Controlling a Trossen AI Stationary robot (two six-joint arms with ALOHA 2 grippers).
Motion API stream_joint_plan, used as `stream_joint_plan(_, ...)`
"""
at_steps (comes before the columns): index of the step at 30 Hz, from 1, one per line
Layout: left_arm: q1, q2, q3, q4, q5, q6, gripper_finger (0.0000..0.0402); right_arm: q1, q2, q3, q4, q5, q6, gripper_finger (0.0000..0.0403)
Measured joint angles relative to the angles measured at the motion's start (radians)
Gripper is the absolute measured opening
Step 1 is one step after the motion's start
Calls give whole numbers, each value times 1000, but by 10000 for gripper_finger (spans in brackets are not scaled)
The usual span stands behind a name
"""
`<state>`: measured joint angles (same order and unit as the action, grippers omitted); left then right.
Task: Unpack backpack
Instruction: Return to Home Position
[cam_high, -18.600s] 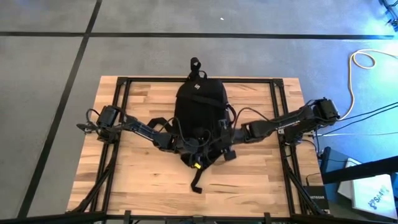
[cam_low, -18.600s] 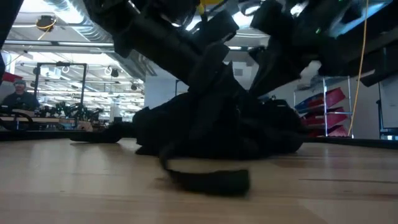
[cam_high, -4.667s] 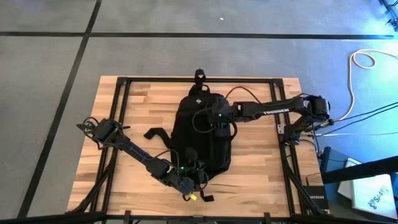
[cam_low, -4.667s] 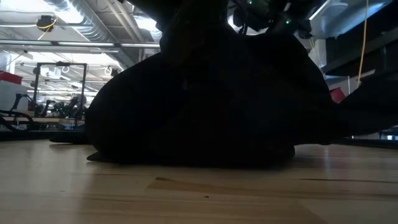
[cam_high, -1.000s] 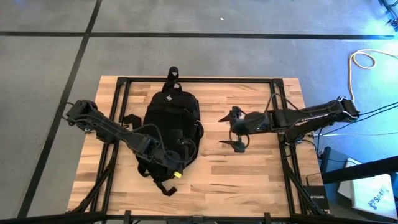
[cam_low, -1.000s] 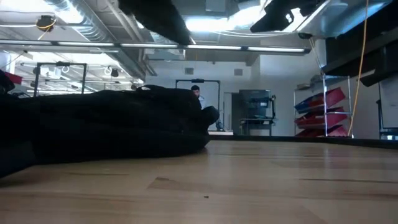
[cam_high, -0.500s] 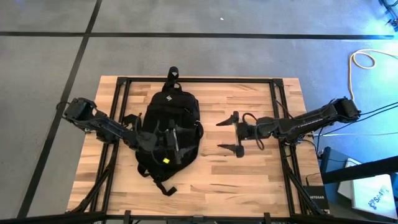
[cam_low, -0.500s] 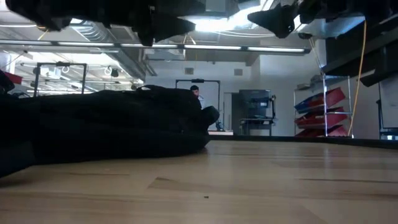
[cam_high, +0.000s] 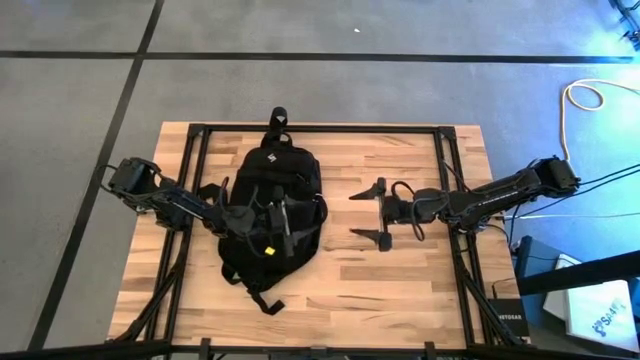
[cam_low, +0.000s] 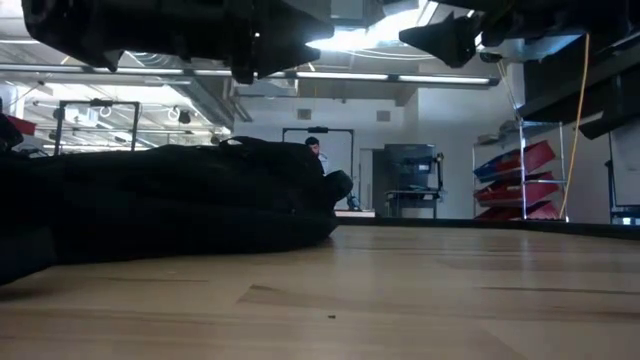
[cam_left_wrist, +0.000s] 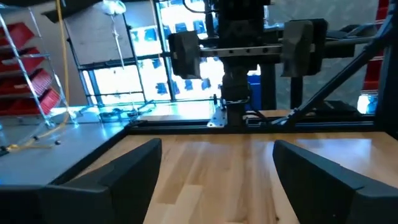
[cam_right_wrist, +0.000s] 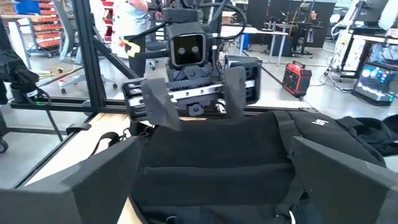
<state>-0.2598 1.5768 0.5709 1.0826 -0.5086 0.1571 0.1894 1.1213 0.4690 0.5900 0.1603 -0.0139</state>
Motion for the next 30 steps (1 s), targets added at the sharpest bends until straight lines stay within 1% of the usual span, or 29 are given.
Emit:
stream_joint_plan(2, 4, 0, 0, -20, 13, -29, 266, 0, 0, 0, -4, 6, 6, 372)
stream_joint_plan(3, 7, 0, 0, -32, 18, -47, 244, 0, 0, 0, -5, 5, 6, 353)
stream_joint_plan(5, 12, 0, 0, -46, 41, -67, 180, 0, 0, 0, -11, 3, 7, 298)
stream_joint_plan(8, 9, 0, 1, -48, 68, -39, 54, 0, 0, 0, -18, -7, 6, 181)
stream_joint_plan(9, 4, -3, 1, -44, 68, -19, 28, 0, 0, 0, -20, -8, 2, 137)
stream_joint_plan(11, -1, -9, 1, -43, 53, -15, 12, 0, 0, 0, -24, -24, -21, 47)
stream_joint_plan(12, -1, -15, 2, -47, 51, -16, 6, 0, 0, 0, -22, -38, -36, 24)
stream_joint_plan(16, -4, -18, 2, -54, 41, -13, 1, 0, 0, 0, -16, -39, -29, 4)
stream_joint_plan(27, -9, -18, 2, -51, 41, 12, 0, 0, 0, 0, -16, -12, -14, 0)
stream_joint_plan(30, -14, -24, 1, -57, 40, 14, 0, 0, -9, 0, -32, 9, -14, 0)
